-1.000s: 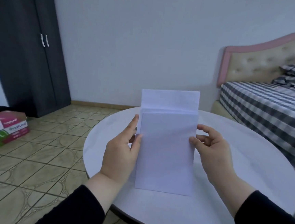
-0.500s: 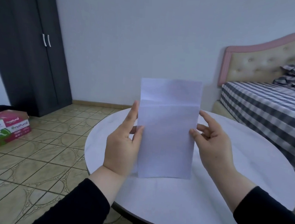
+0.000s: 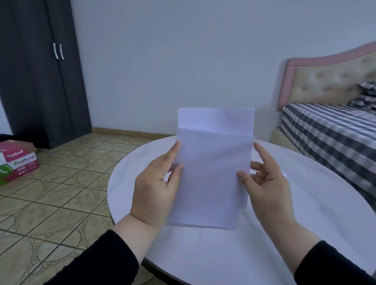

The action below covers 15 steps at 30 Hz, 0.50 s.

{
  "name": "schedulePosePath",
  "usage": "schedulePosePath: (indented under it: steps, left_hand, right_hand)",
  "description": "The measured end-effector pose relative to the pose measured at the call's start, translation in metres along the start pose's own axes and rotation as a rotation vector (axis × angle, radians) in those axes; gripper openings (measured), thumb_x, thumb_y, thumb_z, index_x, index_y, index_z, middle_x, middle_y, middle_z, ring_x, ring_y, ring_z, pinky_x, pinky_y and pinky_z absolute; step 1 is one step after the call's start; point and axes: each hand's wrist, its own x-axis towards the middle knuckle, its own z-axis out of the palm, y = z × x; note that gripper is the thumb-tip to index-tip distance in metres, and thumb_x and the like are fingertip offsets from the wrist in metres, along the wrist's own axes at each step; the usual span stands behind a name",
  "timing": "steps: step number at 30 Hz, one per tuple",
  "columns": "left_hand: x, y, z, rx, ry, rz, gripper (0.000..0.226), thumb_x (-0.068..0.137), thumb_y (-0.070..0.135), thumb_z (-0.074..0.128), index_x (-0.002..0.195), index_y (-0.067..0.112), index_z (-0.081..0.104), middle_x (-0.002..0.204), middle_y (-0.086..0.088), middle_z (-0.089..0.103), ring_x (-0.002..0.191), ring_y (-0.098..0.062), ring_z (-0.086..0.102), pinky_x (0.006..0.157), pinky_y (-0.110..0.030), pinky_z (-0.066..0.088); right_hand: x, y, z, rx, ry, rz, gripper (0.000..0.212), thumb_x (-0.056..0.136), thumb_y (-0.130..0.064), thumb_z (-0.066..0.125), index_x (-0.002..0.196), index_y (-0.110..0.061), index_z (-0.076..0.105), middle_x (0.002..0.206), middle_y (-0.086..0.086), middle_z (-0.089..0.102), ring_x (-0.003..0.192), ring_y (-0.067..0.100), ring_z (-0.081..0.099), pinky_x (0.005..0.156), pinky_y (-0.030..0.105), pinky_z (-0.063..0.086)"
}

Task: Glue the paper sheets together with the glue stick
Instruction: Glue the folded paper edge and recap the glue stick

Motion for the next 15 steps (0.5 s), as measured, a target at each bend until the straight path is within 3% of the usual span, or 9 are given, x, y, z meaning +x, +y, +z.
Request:
schedulePosePath:
  steps: [5, 9, 11, 15]
  left_hand:
    - [-0.013, -0.01, 0.001, -0.001, -0.042, 0.013, 0.044, 0.085, 0.007, 0.066, 0.129, 0.011, 0.062, 0.106, 0.009, 0.067, 0.086, -0.007, 0.063, 0.083, -0.008, 0.044]
    - [-0.006, -0.005, -0.001, -0.001, 0.006, 0.027, 0.05, 0.084, 0.005, 0.068, 0.132, 0.014, 0.058, 0.091, 0.009, 0.064, 0.079, -0.007, 0.059, 0.078, -0.006, 0.043]
    - [-0.003, -0.002, -0.002, -0.036, 0.006, -0.02, 0.062, 0.086, 0.009, 0.067, 0.14, 0.03, 0.047, 0.089, 0.008, 0.062, 0.08, -0.004, 0.058, 0.079, -0.007, 0.043]
    - [-0.01, -0.005, -0.003, -0.077, -0.08, -0.08, 0.082, 0.09, 0.016, 0.066, 0.142, 0.059, 0.021, 0.101, 0.008, 0.066, 0.088, -0.005, 0.064, 0.077, -0.021, 0.051]
  right_hand:
    - [-0.008, 0.01, 0.002, -0.054, -0.036, 0.027, 0.06, 0.088, -0.006, 0.066, 0.132, -0.041, 0.046, 0.105, -0.007, 0.062, 0.068, -0.002, 0.061, 0.067, 0.0, 0.042]
    - [-0.003, 0.005, 0.006, -0.014, -0.02, 0.007, 0.071, 0.088, -0.004, 0.065, 0.141, -0.039, 0.035, 0.1, -0.007, 0.059, 0.061, -0.001, 0.059, 0.068, 0.004, 0.045]
    - [0.001, 0.003, 0.007, -0.011, -0.014, -0.005, 0.07, 0.088, -0.004, 0.065, 0.143, -0.036, 0.034, 0.097, -0.007, 0.058, 0.06, -0.003, 0.059, 0.067, 0.005, 0.045]
    - [0.0, 0.009, 0.008, -0.047, -0.043, 0.02, 0.053, 0.09, -0.009, 0.064, 0.13, -0.039, 0.047, 0.104, -0.006, 0.063, 0.075, 0.001, 0.067, 0.065, 0.007, 0.046]
